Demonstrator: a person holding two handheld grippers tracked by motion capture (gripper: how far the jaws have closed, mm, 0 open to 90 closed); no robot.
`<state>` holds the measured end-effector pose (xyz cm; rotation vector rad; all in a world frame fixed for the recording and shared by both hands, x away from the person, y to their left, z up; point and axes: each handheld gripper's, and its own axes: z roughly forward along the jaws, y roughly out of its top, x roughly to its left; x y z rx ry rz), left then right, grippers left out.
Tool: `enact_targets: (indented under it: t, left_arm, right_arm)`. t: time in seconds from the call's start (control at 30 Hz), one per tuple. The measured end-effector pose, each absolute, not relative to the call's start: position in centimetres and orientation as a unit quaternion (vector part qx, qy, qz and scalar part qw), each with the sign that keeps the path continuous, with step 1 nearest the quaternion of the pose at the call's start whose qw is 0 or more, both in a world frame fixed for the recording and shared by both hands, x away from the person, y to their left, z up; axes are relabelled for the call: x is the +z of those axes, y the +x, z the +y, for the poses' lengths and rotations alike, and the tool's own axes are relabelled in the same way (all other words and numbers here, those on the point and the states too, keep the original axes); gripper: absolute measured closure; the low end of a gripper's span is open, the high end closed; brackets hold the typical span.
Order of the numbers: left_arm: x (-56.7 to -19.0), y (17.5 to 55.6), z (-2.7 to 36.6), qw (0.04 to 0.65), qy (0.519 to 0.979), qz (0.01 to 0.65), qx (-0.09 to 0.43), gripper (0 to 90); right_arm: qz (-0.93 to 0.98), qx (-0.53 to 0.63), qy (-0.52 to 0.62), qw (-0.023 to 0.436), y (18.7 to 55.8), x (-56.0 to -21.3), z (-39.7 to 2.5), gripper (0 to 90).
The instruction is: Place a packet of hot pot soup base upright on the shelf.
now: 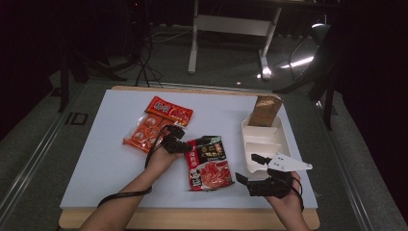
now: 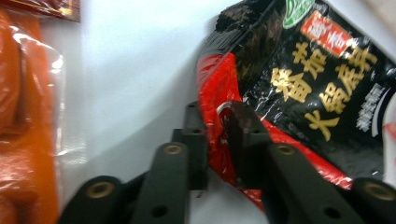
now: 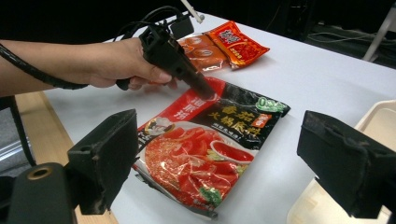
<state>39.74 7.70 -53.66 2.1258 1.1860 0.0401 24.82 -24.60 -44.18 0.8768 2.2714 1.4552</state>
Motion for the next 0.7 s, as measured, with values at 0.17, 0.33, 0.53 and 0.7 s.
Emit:
enact_targets:
  t: [0.17,0.33,0.53,0.7]
  left_arm:
    - [-53.0,39.6,7.3,0.342,0.826,0.447,0.029,83.8]
    - [-51.6,39.4,7.1,0.358,0.828,0.429,0.034,85.5]
    - [-49.4,38.6,6.9,0.391,0.823,0.410,0.043,86.2]
    - [-47.5,37.5,6.6,0.412,0.821,0.392,0.049,86.6]
  right_arm:
    - [0.790,0.508,0.308,0.152,24.9,-44.2,-24.6,12.6]
    - [0.790,0.506,0.309,0.154,24.9,-44.2,-24.6,12.7]
    - [0.783,0.512,0.315,0.158,24.9,-44.0,-24.9,12.7]
    - [0.776,0.521,0.318,0.160,24.9,-43.7,-25.3,11.4]
